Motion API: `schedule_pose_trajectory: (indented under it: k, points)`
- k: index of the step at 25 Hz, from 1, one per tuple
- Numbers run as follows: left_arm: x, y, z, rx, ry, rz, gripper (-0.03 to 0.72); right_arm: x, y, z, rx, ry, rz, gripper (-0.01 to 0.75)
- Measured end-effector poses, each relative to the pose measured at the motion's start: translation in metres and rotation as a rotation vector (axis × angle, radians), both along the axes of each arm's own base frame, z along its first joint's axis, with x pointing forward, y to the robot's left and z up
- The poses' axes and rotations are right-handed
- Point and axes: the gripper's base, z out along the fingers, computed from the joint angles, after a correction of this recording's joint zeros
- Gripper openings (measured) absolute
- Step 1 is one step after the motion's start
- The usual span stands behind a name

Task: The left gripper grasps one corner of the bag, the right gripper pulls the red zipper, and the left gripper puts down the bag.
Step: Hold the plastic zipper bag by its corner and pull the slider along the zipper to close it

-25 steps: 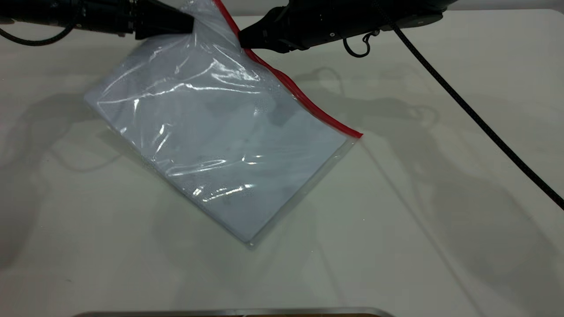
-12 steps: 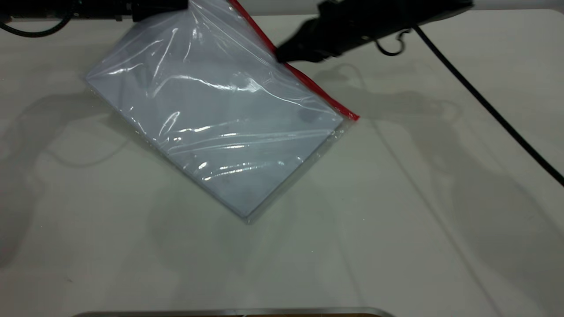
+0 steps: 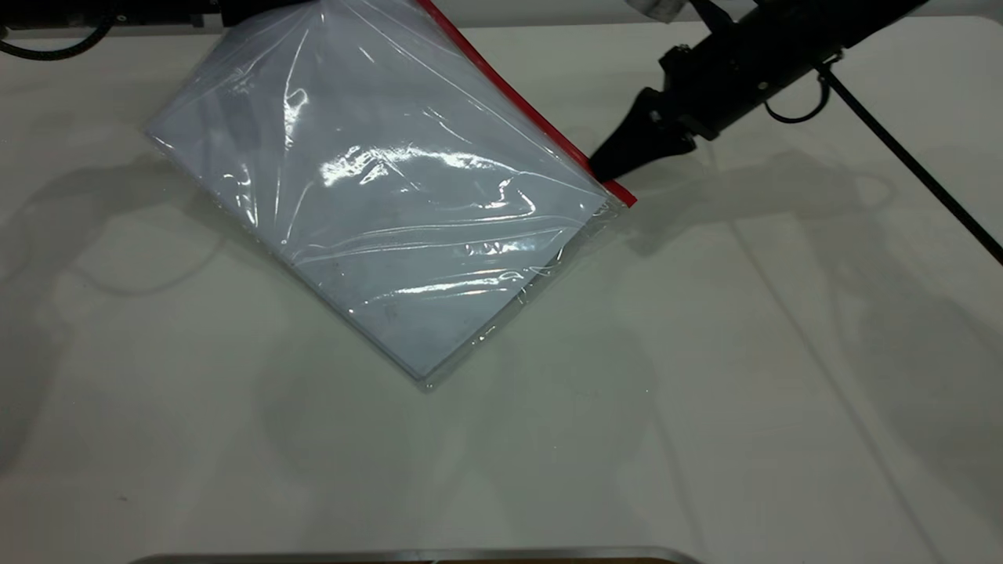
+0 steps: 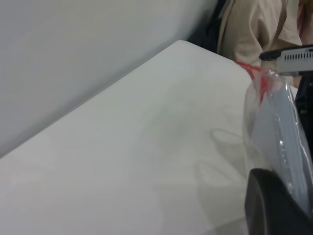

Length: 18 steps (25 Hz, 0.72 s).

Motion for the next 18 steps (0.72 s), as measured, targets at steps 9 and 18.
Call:
schedule_pose_trajectory:
  k: [9, 18]
  points:
    - [-0.002, 0.000, -0.002, 0.018, 0.017, -0.020, 0.050, -0.006, -0.008, -0.005, -0.073, 0.037, 0.067, 0.040]
    - [-0.008, 0.001, -0.007, 0.021, 0.238, -0.039, 0.064, 0.002, -0.007, 0.060, -0.011, -0.030, 0.087, 0.358]
